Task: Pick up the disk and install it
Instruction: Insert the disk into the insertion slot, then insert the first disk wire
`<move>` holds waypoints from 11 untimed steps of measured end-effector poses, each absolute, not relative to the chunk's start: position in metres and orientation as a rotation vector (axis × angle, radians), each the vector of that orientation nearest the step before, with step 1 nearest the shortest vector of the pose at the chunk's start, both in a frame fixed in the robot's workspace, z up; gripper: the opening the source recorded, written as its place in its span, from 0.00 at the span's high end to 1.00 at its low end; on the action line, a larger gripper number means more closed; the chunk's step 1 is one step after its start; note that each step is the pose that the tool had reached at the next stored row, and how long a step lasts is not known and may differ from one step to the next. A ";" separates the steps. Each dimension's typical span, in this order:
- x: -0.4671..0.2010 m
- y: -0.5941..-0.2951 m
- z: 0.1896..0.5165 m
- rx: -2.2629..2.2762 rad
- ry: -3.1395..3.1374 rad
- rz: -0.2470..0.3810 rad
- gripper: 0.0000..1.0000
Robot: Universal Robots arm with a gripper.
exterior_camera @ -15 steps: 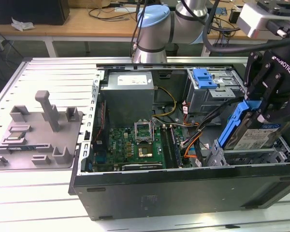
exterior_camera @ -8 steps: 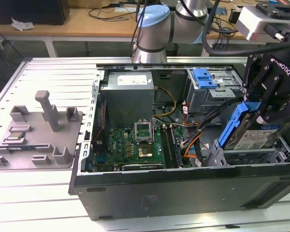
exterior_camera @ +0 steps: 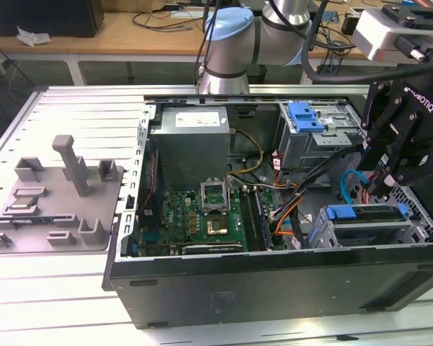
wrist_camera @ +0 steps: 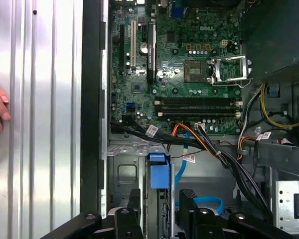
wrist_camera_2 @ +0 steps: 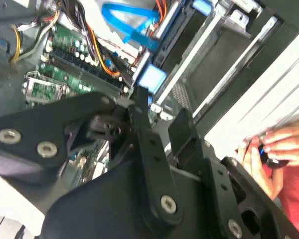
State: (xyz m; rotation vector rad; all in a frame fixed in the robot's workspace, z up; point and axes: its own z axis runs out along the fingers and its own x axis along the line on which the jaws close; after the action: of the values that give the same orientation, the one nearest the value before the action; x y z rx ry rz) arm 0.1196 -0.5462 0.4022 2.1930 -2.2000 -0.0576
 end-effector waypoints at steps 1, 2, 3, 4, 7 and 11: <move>0.120 -0.546 0.402 2.193 -2.200 -0.058 0.56; 0.120 -0.546 0.402 2.193 -2.200 -0.058 0.56; 0.120 -0.546 0.402 2.193 -2.200 -0.058 0.56; 0.120 -0.546 0.402 2.193 -2.200 -0.057 0.56; 0.120 -0.546 0.402 2.193 -2.200 -0.058 0.56; 0.120 -0.546 0.402 2.193 -2.200 -0.057 0.56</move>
State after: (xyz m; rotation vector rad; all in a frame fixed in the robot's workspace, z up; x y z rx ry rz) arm 0.1196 -0.5462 0.4020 2.1931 -2.2000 -0.0575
